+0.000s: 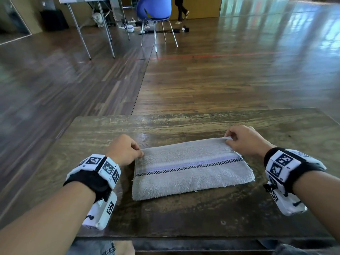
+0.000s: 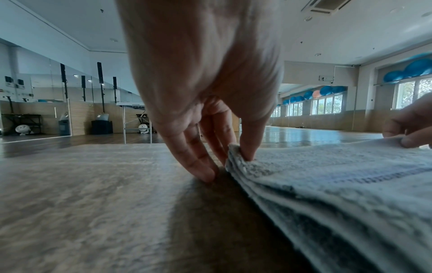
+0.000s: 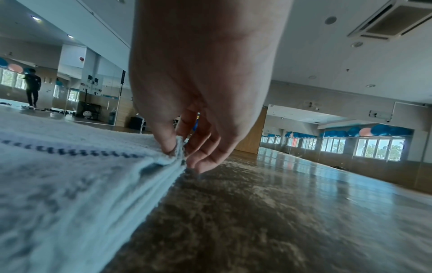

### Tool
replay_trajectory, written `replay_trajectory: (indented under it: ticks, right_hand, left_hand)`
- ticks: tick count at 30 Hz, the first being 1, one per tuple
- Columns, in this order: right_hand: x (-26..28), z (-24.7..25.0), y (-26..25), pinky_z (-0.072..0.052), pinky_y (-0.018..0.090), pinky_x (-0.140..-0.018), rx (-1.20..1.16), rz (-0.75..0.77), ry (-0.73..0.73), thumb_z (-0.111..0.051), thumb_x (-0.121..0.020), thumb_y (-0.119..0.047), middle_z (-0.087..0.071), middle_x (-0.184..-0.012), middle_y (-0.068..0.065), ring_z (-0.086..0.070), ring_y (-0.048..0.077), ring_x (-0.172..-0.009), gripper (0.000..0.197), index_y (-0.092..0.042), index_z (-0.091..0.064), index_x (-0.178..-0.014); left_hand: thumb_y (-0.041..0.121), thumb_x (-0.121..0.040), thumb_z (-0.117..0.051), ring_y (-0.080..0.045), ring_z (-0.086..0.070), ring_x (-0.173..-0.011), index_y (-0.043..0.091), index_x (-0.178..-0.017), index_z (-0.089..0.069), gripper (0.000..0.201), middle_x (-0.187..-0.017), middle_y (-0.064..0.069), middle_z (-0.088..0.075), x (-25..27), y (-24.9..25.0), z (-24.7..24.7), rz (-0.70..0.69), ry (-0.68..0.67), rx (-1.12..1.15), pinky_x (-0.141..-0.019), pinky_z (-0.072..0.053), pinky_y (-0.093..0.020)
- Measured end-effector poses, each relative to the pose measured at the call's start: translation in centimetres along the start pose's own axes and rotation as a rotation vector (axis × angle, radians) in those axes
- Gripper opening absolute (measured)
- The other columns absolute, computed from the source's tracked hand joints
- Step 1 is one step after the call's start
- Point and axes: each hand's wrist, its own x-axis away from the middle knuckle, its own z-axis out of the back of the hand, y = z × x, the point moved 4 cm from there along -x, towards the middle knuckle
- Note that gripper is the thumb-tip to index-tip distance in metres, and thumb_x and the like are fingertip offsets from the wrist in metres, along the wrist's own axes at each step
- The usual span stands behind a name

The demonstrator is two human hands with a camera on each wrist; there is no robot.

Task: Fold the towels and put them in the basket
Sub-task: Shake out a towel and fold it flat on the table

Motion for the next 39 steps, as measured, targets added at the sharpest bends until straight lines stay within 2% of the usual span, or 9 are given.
replay_trajectory:
  ticks: [8,10,13,16,20,23,27,33,39]
  right_hand:
    - [1.5,2.5,-1.7,-0.048,0.027,-0.070,-0.038,0.018,0.069,-0.059,-0.088,-0.010,-0.068,-0.094,0.000,-0.062,0.018,-0.086,0.017,-0.018,-0.070,-0.098]
    - [1.8,3.9,-2.4,-0.046,0.018,-0.059,-0.019,0.034,0.086,-0.057,-0.087,-0.009,-0.071,-0.089,0.002,-0.065,0.019,-0.081,0.019,-0.015,-0.075,-0.092]
    - [2.6,6.8,-3.5,-0.035,0.007,-0.046,-0.044,0.077,0.203,-0.057,-0.084,-0.009,-0.068,-0.075,-0.004,-0.062,0.012,-0.069,0.018,-0.017,-0.073,-0.079]
    - [4.1,9.8,-4.4,-0.035,0.013,-0.059,-0.097,0.148,0.404,-0.062,-0.081,-0.008,-0.063,-0.077,-0.006,-0.058,0.015,-0.072,0.014,-0.020,-0.070,-0.082]
    - [7.6,10.9,-3.8,-0.041,0.017,-0.071,-0.148,0.237,0.584,-0.063,-0.084,-0.002,-0.055,-0.094,-0.001,-0.056,0.015,-0.079,0.019,-0.018,-0.069,-0.093]
    - [10.3,7.9,-1.7,-0.040,0.029,-0.077,-0.132,0.208,0.439,-0.062,-0.082,0.007,-0.053,-0.094,0.002,-0.056,0.021,-0.084,0.028,-0.018,-0.069,-0.094]
    - [13.2,1.7,1.9,-0.043,0.028,-0.085,-0.178,0.006,0.105,-0.055,-0.085,0.009,-0.066,-0.097,0.004,-0.063,0.024,-0.096,0.038,-0.027,-0.067,-0.086]
    - [13.8,-1.0,2.8,-0.038,0.027,-0.081,-0.197,-0.137,0.257,-0.062,-0.094,-0.019,-0.057,-0.091,-0.003,-0.056,0.016,-0.085,0.009,-0.019,-0.066,-0.087]
    - [12.1,-0.7,2.3,-0.039,0.032,-0.078,-0.143,-0.214,0.192,-0.067,-0.091,-0.029,-0.061,-0.079,-0.003,-0.054,0.022,-0.091,0.026,-0.013,-0.061,-0.072]
  left_hand:
    - [0.013,-0.086,-0.077,-0.015,-0.065,-0.072,0.012,-0.102,-0.070,0.017,-0.086,0.000,-0.069,1.5,1.3,1.2,-0.085,0.052,0.072,-0.057,-0.044,-0.022]
    - [0.010,-0.089,-0.073,-0.014,-0.062,-0.072,0.012,-0.115,-0.066,0.028,-0.092,-0.001,-0.067,2.1,2.0,2.3,-0.138,0.100,0.080,-0.057,-0.044,-0.021]
    - [0.015,-0.094,-0.066,-0.023,-0.067,-0.081,0.009,-0.102,-0.075,0.014,-0.093,-0.005,-0.073,3.2,3.9,4.5,-0.228,0.165,-0.018,-0.061,-0.049,-0.021]
    - [0.020,-0.093,-0.066,-0.024,-0.064,-0.087,0.013,-0.098,-0.076,0.013,-0.097,-0.006,-0.070,4.7,5.3,7.2,-0.275,0.328,-0.023,-0.075,-0.050,-0.034]
    - [0.017,-0.089,-0.071,-0.019,-0.059,-0.084,0.019,-0.097,-0.074,0.009,-0.098,-0.004,-0.059,6.9,6.3,8.3,-0.330,0.452,0.085,-0.071,-0.043,-0.028]
    - [0.015,-0.085,-0.076,-0.009,-0.055,-0.075,0.026,-0.089,-0.069,0.014,-0.098,-0.003,-0.059,8.1,5.5,6.1,-0.338,0.325,0.083,-0.063,-0.041,-0.021]
    - [0.039,-0.075,-0.085,-0.012,-0.060,-0.082,0.029,-0.104,-0.054,0.044,-0.101,-0.002,-0.064,8.9,1.6,-0.9,-0.080,-0.078,0.061,-0.067,-0.046,-0.027]
    - [0.048,-0.087,-0.069,-0.017,-0.056,-0.063,0.017,-0.078,-0.052,0.037,-0.074,-0.002,-0.063,8.7,-0.7,-4.7,0.122,0.172,0.141,-0.054,-0.037,-0.029]
    - [0.029,-0.090,-0.067,-0.022,-0.048,-0.053,0.015,-0.062,-0.045,0.038,-0.060,-0.006,-0.051,8.4,0.2,-4.3,0.131,0.178,0.136,-0.054,-0.037,-0.028]
